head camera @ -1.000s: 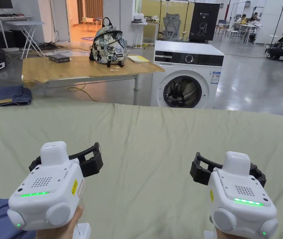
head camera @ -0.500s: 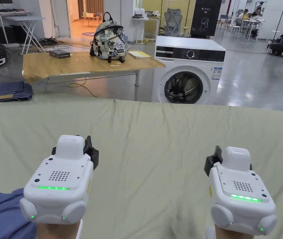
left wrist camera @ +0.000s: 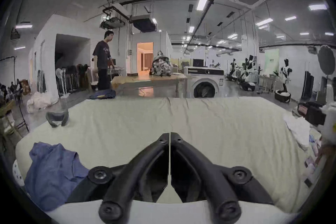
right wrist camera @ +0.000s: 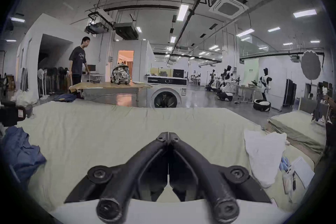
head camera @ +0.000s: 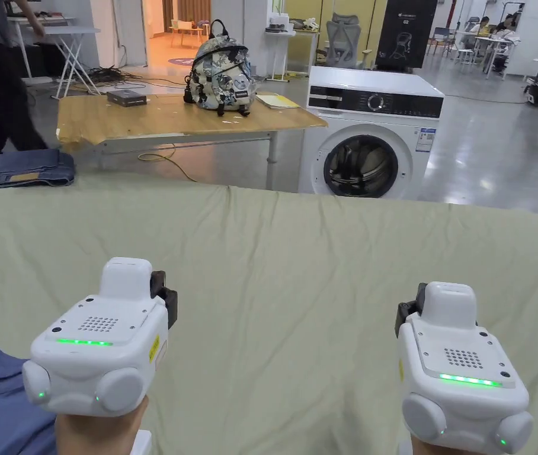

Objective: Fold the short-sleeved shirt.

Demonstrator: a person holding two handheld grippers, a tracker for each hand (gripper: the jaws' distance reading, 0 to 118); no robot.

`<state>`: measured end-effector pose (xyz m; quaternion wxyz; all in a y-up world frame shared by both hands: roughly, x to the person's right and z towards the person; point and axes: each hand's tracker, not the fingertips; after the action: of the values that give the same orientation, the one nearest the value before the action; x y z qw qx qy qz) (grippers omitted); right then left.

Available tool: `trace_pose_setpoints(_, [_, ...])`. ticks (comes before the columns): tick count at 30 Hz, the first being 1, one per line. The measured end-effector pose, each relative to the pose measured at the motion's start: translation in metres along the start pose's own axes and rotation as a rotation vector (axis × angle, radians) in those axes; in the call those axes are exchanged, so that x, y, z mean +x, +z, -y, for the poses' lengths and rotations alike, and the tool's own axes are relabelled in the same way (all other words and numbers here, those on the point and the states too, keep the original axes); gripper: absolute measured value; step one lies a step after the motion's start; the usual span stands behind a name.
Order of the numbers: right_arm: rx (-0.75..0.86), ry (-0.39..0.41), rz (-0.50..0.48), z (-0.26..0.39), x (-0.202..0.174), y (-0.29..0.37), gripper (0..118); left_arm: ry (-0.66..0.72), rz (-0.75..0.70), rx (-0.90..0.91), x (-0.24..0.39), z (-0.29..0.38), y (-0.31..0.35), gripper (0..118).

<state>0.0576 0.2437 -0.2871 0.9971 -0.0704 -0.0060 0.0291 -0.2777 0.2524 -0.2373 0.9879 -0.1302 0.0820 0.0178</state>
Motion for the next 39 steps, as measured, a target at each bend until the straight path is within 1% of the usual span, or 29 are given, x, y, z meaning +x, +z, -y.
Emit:
trace_pose_setpoints(3, [-0.018,-0.003,-0.022,0.002,-0.005,-0.002,0,0.001,0.010,-0.020,-0.025,0.005,0.007,0])
trace_pose_setpoints(5, [-0.030,0.003,-0.036,0.005,-0.011,-0.003,0,0.034,0.026,-0.034,-0.045,0.007,0.013,0])
trace_pose_setpoints(8, [-0.055,0.009,-0.060,0.009,-0.018,-0.006,0,0.051,-0.033,-0.076,-0.079,0.008,0.022,0])
trace_pose_setpoints(10, [-0.070,0.009,-0.078,0.011,-0.023,-0.007,0,0.094,-0.063,-0.120,-0.110,0.011,0.028,0])
trace_pose_setpoints(13, [-0.086,0.022,-0.100,0.015,-0.029,-0.007,0,0.127,-0.108,-0.208,-0.159,0.018,0.036,0])
trace_pose_setpoints(17, [-0.110,0.033,-0.133,0.021,-0.035,-0.008,0,0.176,-0.157,-0.381,-0.222,0.032,0.042,0])
trace_pose_setpoints(19, [-0.123,0.039,-0.140,0.028,-0.038,-0.010,0,0.235,-0.153,-0.466,-0.248,0.037,0.048,0])
trace_pose_setpoints(21, [-0.133,0.041,-0.146,0.031,-0.040,-0.010,0,0.285,-0.147,-0.504,-0.268,0.044,0.052,0])
trace_pose_setpoints(25, [-0.152,0.048,-0.156,0.039,-0.043,-0.015,0,0.309,-0.132,-0.640,-0.301,0.075,0.046,0])
trace_pose_setpoints(26, [-0.156,0.049,-0.157,0.035,-0.043,-0.013,0,0.307,-0.137,-0.671,-0.304,0.079,0.044,6])
trace_pose_setpoints(27, [-0.161,0.052,-0.158,0.032,-0.043,-0.012,0,0.303,-0.132,-0.704,-0.309,0.085,0.042,28])
trace_pose_setpoints(28, [-0.163,0.054,-0.159,0.033,-0.043,-0.012,0,0.299,-0.125,-0.725,-0.311,0.092,0.040,46])
trace_pose_setpoints(29, [-0.164,0.056,-0.160,0.033,-0.043,-0.011,0,0.279,-0.137,-0.717,-0.311,0.095,0.039,57])
trace_pose_setpoints(31, [-0.169,0.065,-0.162,0.035,-0.044,-0.011,0,0.261,-0.134,-0.727,-0.308,0.101,0.035,62])
trace_pose_setpoints(33, [-0.174,0.071,-0.162,0.036,-0.043,-0.011,0,0.278,-0.120,-0.716,-0.309,0.105,0.032,64])
trace_pose_setpoints(35, [-0.181,0.075,-0.161,0.041,-0.042,-0.013,0,0.301,-0.136,-0.730,-0.314,0.111,0.025,69])
trace_pose_setpoints(37, [-0.189,0.078,-0.159,0.042,-0.041,-0.013,0,0.264,-0.157,-0.759,-0.313,0.117,0.017,70])
trace_pose_setpoints(39, [-0.193,0.081,-0.158,0.043,-0.040,-0.013,0,0.234,-0.140,-0.769,-0.305,0.117,0.013,70])
